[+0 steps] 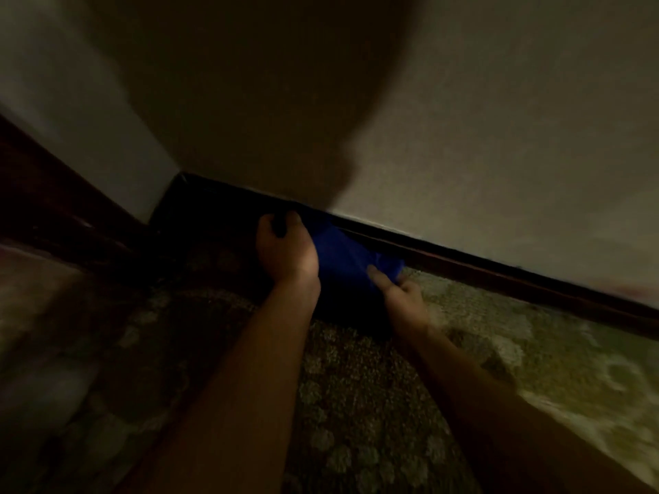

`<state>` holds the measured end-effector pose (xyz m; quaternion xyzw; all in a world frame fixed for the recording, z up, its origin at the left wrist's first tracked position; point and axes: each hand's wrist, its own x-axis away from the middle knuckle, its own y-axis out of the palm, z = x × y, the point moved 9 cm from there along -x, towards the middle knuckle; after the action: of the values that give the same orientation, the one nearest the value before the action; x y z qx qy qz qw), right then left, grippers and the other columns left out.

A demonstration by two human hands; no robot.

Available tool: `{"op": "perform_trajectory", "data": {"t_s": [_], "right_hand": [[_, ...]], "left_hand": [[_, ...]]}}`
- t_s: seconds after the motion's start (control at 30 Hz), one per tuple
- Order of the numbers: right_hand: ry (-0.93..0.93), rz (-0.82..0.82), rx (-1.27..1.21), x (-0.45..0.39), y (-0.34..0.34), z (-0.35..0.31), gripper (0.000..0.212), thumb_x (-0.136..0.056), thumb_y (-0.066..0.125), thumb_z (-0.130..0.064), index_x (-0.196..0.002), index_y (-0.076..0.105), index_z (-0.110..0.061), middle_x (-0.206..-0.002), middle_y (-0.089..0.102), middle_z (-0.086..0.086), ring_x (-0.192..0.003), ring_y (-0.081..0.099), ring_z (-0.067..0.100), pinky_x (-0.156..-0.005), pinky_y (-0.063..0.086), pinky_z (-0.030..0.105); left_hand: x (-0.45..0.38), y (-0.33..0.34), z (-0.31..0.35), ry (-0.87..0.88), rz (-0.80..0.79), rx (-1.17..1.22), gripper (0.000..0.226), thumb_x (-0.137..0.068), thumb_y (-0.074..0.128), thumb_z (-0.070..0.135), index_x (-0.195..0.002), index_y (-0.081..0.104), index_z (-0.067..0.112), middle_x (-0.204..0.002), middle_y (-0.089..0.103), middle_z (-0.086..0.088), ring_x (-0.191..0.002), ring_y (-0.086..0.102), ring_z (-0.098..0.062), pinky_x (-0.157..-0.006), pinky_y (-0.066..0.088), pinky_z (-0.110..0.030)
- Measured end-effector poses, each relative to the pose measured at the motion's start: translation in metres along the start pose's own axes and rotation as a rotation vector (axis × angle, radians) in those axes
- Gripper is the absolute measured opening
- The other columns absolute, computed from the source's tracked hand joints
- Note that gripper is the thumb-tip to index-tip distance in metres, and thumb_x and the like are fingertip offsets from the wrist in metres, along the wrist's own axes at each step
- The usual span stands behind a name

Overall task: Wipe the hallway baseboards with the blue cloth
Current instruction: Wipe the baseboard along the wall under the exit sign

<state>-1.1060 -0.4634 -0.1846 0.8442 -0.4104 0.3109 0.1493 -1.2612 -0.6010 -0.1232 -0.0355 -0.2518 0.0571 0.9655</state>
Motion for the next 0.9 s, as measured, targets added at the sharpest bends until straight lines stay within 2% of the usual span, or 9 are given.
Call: {"op": "perform_trajectory", "data": {"t_s": [0.07, 0.2, 0.27, 0.4, 0.53, 0.67, 0.77, 0.83, 0.9], "right_hand": [[-0.038, -0.003, -0.025, -0.002, -0.002, 0.002, 0.027, -0.091, 0.064, -0.021, -0.104, 0.067, 0.002, -0.099, 0.072, 0.019, -0.088, 0.070, 0.032, -0.081, 0.057, 0.041], [-0.057, -0.009, -0.117, -0.001, -0.005, 0.005, 0.013, -0.093, 0.059, -0.017, -0.101, 0.068, -0.011, -0.098, 0.073, 0.011, -0.088, 0.070, 0.025, -0.082, 0.057, 0.038], [-0.052, -0.016, -0.110, -0.001, -0.006, 0.006, 0.010, -0.092, 0.061, -0.018, -0.097, 0.068, -0.016, -0.100, 0.073, 0.011, -0.091, 0.070, 0.026, -0.085, 0.056, 0.040], [-0.042, -0.059, -0.124, 0.001, -0.004, 0.005, 0.009, -0.089, 0.065, -0.021, -0.091, 0.069, -0.014, -0.085, 0.075, 0.005, -0.075, 0.072, 0.018, -0.066, 0.058, 0.028], [-0.083, -0.060, -0.113, -0.001, -0.004, 0.004, 0.009, -0.091, 0.062, -0.018, -0.092, 0.069, -0.011, -0.087, 0.075, 0.007, -0.077, 0.072, 0.020, -0.069, 0.057, 0.031], [-0.070, -0.025, -0.126, 0.001, -0.008, 0.005, 0.016, -0.093, 0.058, -0.014, -0.103, 0.067, -0.005, -0.094, 0.073, 0.012, -0.083, 0.069, 0.025, -0.072, 0.056, 0.033], [-0.033, -0.006, -0.146, 0.008, -0.004, 0.005, 0.017, -0.092, 0.058, -0.016, -0.103, 0.067, -0.006, -0.101, 0.071, 0.015, -0.088, 0.069, 0.028, -0.070, 0.055, 0.031], [-0.003, -0.012, -0.166, 0.014, 0.002, 0.002, 0.018, -0.091, 0.061, -0.019, -0.103, 0.067, -0.007, -0.102, 0.071, 0.016, -0.087, 0.068, 0.027, -0.072, 0.055, 0.032], [0.028, -0.036, -0.194, 0.018, 0.010, 0.002, 0.023, -0.091, 0.061, -0.021, -0.108, 0.067, -0.006, -0.103, 0.071, 0.016, -0.090, 0.068, 0.029, -0.074, 0.056, 0.034]], "left_hand": [[0.005, 0.003, -0.004, 0.026, 0.017, -0.065, 0.034, -0.100, 0.051, 0.020, -0.133, 0.053, 0.014, -0.112, 0.053, 0.002, -0.106, 0.053, -0.016, -0.087, 0.038, -0.026], [0.022, 0.018, -0.016, 0.103, -0.104, -0.348, 0.030, -0.096, 0.054, 0.017, -0.124, 0.060, 0.009, -0.125, 0.062, -0.012, -0.117, 0.057, -0.029, -0.090, 0.041, -0.029], [0.018, 0.015, -0.014, 0.108, -0.129, -0.375, 0.029, -0.096, 0.055, 0.017, -0.123, 0.060, 0.010, -0.126, 0.062, -0.012, -0.118, 0.057, -0.029, -0.093, 0.041, -0.030], [0.002, -0.002, 0.004, 0.049, -0.033, -0.210, 0.032, -0.099, 0.050, 0.018, -0.130, 0.055, 0.012, -0.126, 0.059, -0.007, -0.117, 0.057, -0.025, -0.087, 0.041, -0.029], [0.022, 0.010, 0.012, 0.217, 0.012, -0.368, 0.030, -0.097, 0.051, 0.020, -0.126, 0.058, 0.015, -0.125, 0.063, -0.009, -0.116, 0.059, -0.028, -0.093, 0.043, -0.033], [0.049, 0.032, 0.010, 0.402, -0.071, -0.742, 0.032, -0.097, 0.050, 0.029, -0.123, 0.058, 0.014, -0.121, 0.064, -0.014, -0.114, 0.057, -0.035, -0.090, 0.041, -0.036], [0.030, 0.024, 0.011, 0.317, -0.132, -0.706, 0.031, -0.097, 0.050, 0.028, -0.122, 0.058, 0.011, -0.126, 0.062, -0.015, -0.119, 0.055, -0.033, -0.095, 0.040, -0.035], [0.004, -0.002, 0.016, 0.151, 0.012, -0.528, 0.034, -0.099, 0.047, 0.022, -0.128, 0.056, 0.007, -0.132, 0.059, -0.018, -0.123, 0.054, -0.033, -0.098, 0.038, -0.034], [-0.002, -0.013, 0.018, 0.082, 0.082, -0.488, 0.034, -0.100, 0.044, 0.019, -0.129, 0.055, 0.006, -0.131, 0.059, -0.019, -0.121, 0.054, -0.033, -0.097, 0.038, -0.035]]}}
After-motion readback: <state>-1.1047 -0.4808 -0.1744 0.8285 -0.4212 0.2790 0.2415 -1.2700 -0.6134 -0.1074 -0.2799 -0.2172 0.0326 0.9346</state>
